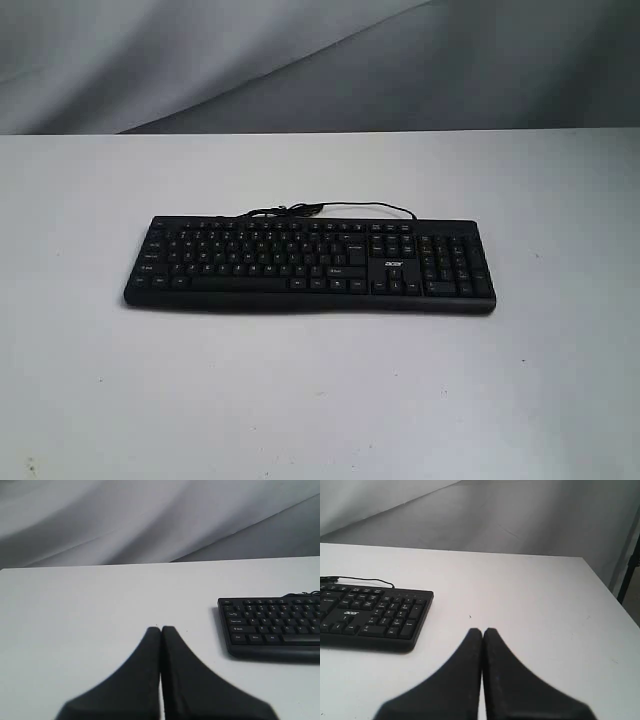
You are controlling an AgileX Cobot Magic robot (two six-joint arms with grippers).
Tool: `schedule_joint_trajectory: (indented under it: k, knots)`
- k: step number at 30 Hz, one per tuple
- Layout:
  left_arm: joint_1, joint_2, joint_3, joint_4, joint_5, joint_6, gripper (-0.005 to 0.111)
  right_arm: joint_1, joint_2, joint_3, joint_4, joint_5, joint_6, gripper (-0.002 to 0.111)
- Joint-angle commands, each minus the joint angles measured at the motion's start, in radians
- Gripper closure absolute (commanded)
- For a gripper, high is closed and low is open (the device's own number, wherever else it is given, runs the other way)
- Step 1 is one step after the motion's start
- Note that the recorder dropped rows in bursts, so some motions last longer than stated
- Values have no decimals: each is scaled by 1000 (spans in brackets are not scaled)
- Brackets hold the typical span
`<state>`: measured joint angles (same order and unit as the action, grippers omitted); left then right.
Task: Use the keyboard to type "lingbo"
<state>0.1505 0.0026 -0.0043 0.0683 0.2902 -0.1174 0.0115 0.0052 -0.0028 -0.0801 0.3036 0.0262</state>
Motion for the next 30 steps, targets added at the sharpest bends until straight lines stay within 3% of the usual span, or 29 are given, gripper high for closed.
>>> schedule_joint_trajectory:
  k: [1, 9, 21, 25, 30]
  knots:
    - [2, -3, 4, -8, -5, -4, 106, -2, -5, 3, 6, -3, 2, 108]
    - [2, -3, 4, -8, -5, -4, 106, -2, -5, 3, -27, -34, 2, 108]
    - [2, -3, 4, -8, -5, -4, 106, -2, -5, 3, 16, -554, 7, 108]
    - [2, -3, 4, -8, -5, -4, 106, -2, -5, 3, 21, -688, 77, 108]
    - [2, -3, 4, -8, -5, -4, 106, -2, -5, 3, 24, -922, 336, 108]
